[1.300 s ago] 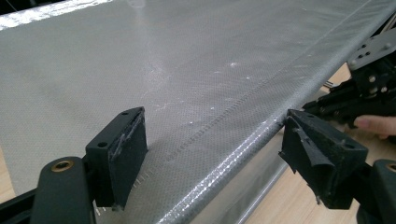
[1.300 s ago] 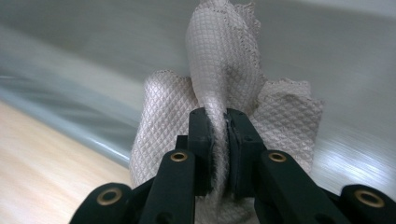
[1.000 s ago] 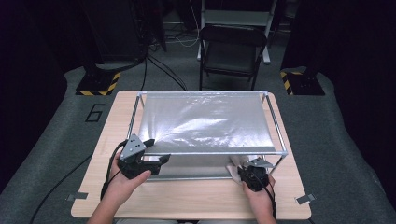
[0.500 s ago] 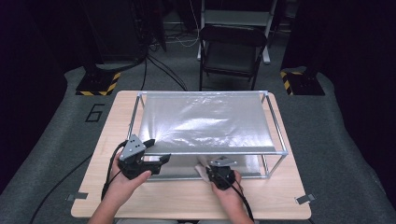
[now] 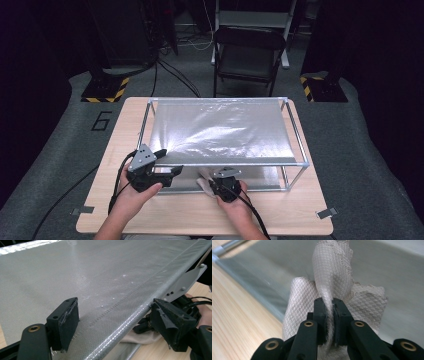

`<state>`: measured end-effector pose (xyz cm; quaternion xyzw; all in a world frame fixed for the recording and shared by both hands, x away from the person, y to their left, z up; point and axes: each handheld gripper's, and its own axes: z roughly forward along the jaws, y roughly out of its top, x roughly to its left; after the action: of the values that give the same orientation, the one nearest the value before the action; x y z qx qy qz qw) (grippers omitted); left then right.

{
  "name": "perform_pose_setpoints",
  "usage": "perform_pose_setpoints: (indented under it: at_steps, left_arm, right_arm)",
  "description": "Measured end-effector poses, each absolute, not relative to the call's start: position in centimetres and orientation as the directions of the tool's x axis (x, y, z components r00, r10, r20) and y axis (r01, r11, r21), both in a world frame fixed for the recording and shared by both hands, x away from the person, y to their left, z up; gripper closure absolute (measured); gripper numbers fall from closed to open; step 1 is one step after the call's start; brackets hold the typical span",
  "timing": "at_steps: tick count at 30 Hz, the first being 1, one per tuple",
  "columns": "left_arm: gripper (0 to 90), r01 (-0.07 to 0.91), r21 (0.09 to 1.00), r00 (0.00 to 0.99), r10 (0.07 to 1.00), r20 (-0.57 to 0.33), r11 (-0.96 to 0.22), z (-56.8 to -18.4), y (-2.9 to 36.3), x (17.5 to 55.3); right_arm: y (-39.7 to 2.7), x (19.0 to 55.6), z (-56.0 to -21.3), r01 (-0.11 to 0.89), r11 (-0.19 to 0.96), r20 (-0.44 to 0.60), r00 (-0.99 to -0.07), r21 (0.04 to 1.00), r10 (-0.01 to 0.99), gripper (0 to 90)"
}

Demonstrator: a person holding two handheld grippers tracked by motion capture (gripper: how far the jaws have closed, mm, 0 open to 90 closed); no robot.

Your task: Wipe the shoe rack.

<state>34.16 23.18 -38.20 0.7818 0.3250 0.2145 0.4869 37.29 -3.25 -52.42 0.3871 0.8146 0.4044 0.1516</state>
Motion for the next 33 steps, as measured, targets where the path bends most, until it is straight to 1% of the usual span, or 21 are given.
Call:
perform_pose_setpoints:
  at_steps: [4, 5, 6, 7, 8, 9, 11, 13, 15, 16, 17, 21, 24, 25, 26, 27, 28, 29, 30, 31, 33]
  left_arm:
    - [23.1, 0.297, 0.901, 0.701, 0.713, 0.02, -0.317, -38.2, 23.1, 34.2]
    - [23.1, 0.297, 0.901, 0.7, 0.714, 0.02, -0.317, -38.2, 23.1, 34.2]
    - [23.1, 0.297, 0.901, 0.7, 0.714, 0.02, -0.317, -38.2, 23.1, 34.2]
    - [23.1, 0.297, 0.901, 0.7, 0.713, 0.021, -0.318, -38.2, 23.1, 34.2]
    - [23.1, 0.297, 0.9, 0.701, 0.713, 0.021, -0.319, -38.2, 23.1, 34.2]
    - [23.1, 0.298, 0.9, 0.702, 0.712, 0.018, -0.317, -38.2, 23.0, 34.2]
    - [23.1, 0.302, 0.897, 0.708, 0.706, 0.015, -0.322, -38.2, 22.9, 34.2]
    - [23.0, 0.289, 0.9, 0.713, 0.7, 0.023, -0.325, -38.2, 22.5, 34.3]
    - [23.0, 0.292, 0.9, 0.715, 0.699, 0.02, -0.324, -38.2, 22.4, 34.3]
    - [22.9, 0.291, 0.9, 0.714, 0.7, 0.02, -0.323, -38.2, 22.3, 34.3]
    - [23.0, 0.291, 0.899, 0.718, 0.696, 0.02, -0.326, -38.2, 22.4, 34.4]
    - [22.9, 0.296, 0.897, 0.721, 0.693, 0.016, -0.329, -38.2, 22.2, 34.2]
    - [22.8, 0.294, 0.899, 0.718, 0.696, 0.016, -0.325, -38.3, 22.2, 34.2]
    - [22.8, 0.292, 0.9, 0.717, 0.697, 0.019, -0.324, -38.3, 22.2, 34.2]
    - [22.8, 0.292, 0.9, 0.717, 0.697, 0.019, -0.324, -38.3, 22.2, 34.2]
    - [22.8, 0.292, 0.9, 0.717, 0.697, 0.019, -0.325, -38.3, 22.2, 34.3]
    - [22.8, 0.293, 0.899, 0.719, 0.695, 0.018, -0.326, -38.3, 22.2, 34.3]
    - [22.8, 0.294, 0.899, 0.72, 0.694, 0.016, -0.325, -38.3, 22.2, 34.3]
    - [22.8, 0.294, 0.899, 0.72, 0.694, 0.016, -0.325, -38.3, 22.2, 34.3]
    - [22.8, 0.295, 0.899, 0.72, 0.694, 0.015, -0.325, -38.3, 22.2, 34.2]
    - [22.8, 0.29, 0.902, 0.717, 0.697, 0.017, -0.321, -38.3, 22.2, 34.3]
  right_arm:
    - [-5.7, 37.1, -52.2, 0.52, 0.375, 0.055, -0.636, 0.767, 0.77, 81.9]
    - [-7.2, 37.1, -52.2, 0.561, 0.352, 0.109, -0.629, 0.75, 0.77, 81.9]
    - [-7.2, 37.1, -52.2, 0.561, 0.352, 0.109, -0.629, 0.75, 0.77, 81.9]
    - [-8.9, 37.0, -52.1, 0.54, 0.354, 0.04, -0.587, 0.763, 0.809, 81.9]
    - [-8.9, 37.0, -52.1, 0.54, 0.354, 0.04, -0.587, 0.763, 0.809, 81.9]
    - [-10.1, 36.7, -52.2, 0.603, 0.29, 0.13, -0.556, 0.743, 0.821, 81.9]
    - [-10.9, 36.7, -52.1, 0.579, 0.299, 0.099, -0.557, 0.758, 0.825, 81.9]
    - [-11.9, 36.4, -52.1, 0.609, 0.277, 0.139, -0.545, 0.743, 0.827, 82.0]
    - [-11.9, 36.3, -52.0, 0.609, 0.284, 0.115, -0.532, 0.741, 0.839, 82.0]
    - [-11.6, 35.8, -52.0, 0.622, 0.262, 0.131, -0.513, 0.737, 0.849, 82.0]
    - [-11.6, 35.9, -52.1, 0.593, 0.275, 0.108, -0.528, 0.757, 0.842, 82.1]
    - [-11.0, 36.0, -52.1, 0.606, 0.264, 0.12, -0.518, 0.751, 0.847, 82.1]
    - [-9.5, 36.4, -52.2, 0.588, 0.302, 0.089, -0.542, 0.751, 0.835, 82.1]
    - [-8.0, 36.5, -52.2, 0.558, 0.327, 0.058, -0.563, 0.763, 0.824, 82.1]
    - [-8.0, 36.5, -52.2, 0.558, 0.327, 0.058, -0.563, 0.763, 0.824, 82.1]
    - [-6.2, 36.6, -52.3, 0.554, 0.337, 0.068, -0.584, 0.761, 0.809, 82.1]
    - [-5.1, 36.4, -52.2, 0.585, 0.307, 0.113, -0.571, 0.751, 0.813, 82.2]
    - [-4.5, 36.8, -52.3, 0.55, 0.34, 0.077, -0.599, 0.763, 0.797, 82.1]
    - [-4.5, 36.8, -52.3, 0.55, 0.34, 0.077, -0.599, 0.763, 0.797, 82.1]
    - [-3.3, 37.3, -52.2, 0.519, 0.391, 0.036, -0.635, 0.76, 0.772, 82.1]
    - [-2.1, 37.6, -52.2, 0.515, 0.392, 0.056, -0.656, 0.762, 0.753, 82.1]
